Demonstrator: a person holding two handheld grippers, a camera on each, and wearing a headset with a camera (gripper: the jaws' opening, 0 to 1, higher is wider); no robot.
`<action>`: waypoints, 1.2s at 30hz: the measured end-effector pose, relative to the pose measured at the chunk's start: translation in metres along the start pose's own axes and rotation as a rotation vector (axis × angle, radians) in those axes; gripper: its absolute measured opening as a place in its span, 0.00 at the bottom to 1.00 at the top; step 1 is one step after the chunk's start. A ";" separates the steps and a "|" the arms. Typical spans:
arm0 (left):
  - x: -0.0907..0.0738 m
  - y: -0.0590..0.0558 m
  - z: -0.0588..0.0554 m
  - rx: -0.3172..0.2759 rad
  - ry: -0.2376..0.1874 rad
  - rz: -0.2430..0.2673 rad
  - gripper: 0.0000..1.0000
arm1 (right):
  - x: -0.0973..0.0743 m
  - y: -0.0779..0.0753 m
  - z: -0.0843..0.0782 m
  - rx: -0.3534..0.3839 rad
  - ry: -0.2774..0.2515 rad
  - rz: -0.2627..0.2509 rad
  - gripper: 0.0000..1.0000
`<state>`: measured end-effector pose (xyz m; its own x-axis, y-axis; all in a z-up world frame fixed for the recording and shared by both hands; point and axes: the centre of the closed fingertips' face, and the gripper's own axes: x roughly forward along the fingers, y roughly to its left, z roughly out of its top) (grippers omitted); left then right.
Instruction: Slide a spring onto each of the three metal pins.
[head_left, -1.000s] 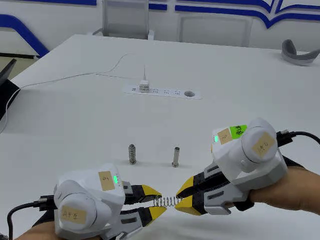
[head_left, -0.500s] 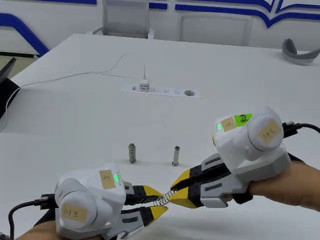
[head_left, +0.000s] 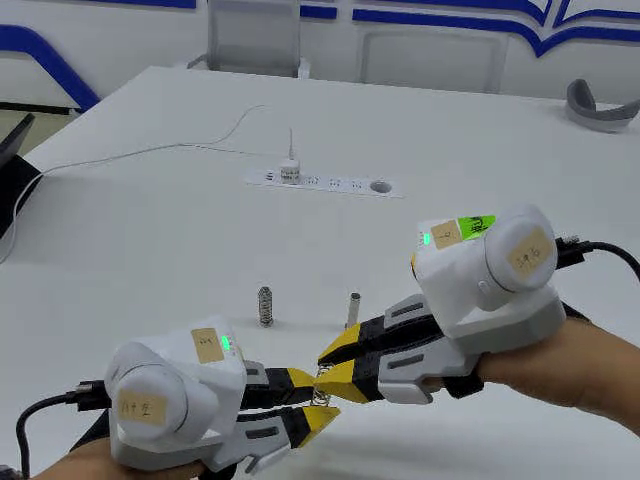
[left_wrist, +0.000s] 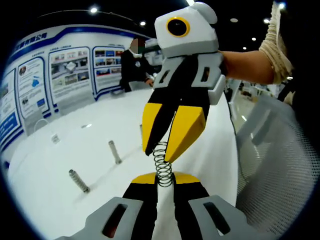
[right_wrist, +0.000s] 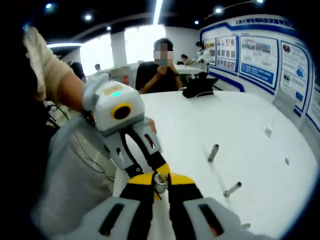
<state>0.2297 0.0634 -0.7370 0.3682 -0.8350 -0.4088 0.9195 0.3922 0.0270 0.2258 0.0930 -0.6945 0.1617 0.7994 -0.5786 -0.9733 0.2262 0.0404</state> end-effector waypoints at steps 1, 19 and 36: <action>0.000 0.001 0.000 -0.010 -0.002 0.000 0.11 | 0.001 0.000 0.001 -0.001 -0.002 0.000 0.12; -0.002 0.008 0.003 -0.100 -0.037 0.018 0.10 | 0.005 -0.005 0.002 -0.044 -0.021 -0.048 0.13; -0.006 0.018 0.007 -0.083 -0.062 0.067 0.19 | 0.004 -0.007 0.007 -0.021 -0.045 -0.064 0.12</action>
<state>0.2448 0.0726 -0.7281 0.4389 -0.8272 -0.3509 0.8789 0.4764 -0.0238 0.2344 0.0988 -0.6918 0.2307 0.8077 -0.5426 -0.9638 0.2663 -0.0134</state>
